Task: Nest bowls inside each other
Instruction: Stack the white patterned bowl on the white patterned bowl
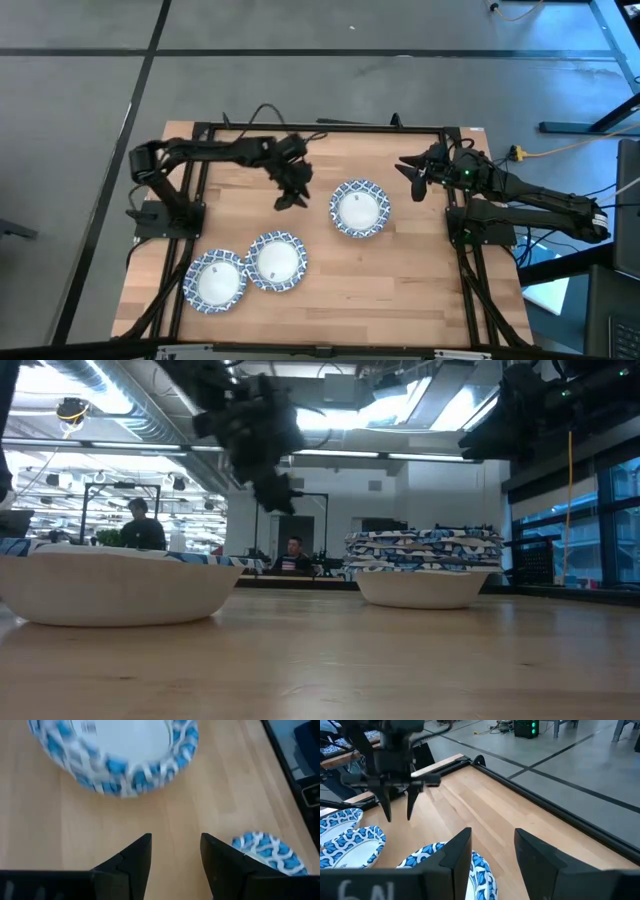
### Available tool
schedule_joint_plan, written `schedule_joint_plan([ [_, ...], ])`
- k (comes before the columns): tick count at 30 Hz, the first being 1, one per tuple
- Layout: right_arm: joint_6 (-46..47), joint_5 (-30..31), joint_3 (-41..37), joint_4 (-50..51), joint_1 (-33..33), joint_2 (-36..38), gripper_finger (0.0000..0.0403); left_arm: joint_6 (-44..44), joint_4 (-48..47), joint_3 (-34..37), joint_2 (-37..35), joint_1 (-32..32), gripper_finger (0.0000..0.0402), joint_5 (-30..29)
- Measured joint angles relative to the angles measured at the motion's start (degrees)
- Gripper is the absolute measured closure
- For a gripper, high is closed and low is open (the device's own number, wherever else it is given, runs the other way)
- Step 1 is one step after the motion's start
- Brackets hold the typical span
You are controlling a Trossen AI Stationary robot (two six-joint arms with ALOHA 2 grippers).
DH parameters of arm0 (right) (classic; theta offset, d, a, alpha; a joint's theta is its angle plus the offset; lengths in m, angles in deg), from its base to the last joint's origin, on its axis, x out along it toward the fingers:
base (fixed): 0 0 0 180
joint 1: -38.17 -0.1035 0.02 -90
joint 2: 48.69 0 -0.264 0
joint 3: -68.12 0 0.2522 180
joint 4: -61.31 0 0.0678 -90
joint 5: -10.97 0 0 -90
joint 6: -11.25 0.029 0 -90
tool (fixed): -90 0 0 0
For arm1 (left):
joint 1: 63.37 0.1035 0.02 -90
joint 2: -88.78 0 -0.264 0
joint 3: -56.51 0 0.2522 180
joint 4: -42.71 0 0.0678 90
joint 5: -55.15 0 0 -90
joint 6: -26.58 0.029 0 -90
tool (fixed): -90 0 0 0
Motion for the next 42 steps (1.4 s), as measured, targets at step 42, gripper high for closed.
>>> schedule_joint_plan([
  [42, 1.2, 0.0, 0.0, -4.2, 0.0, -1.3, 0.0253, -20.7, 5.5, 26.2, -14.7, -21.3, 0.0239, -22.4],
])
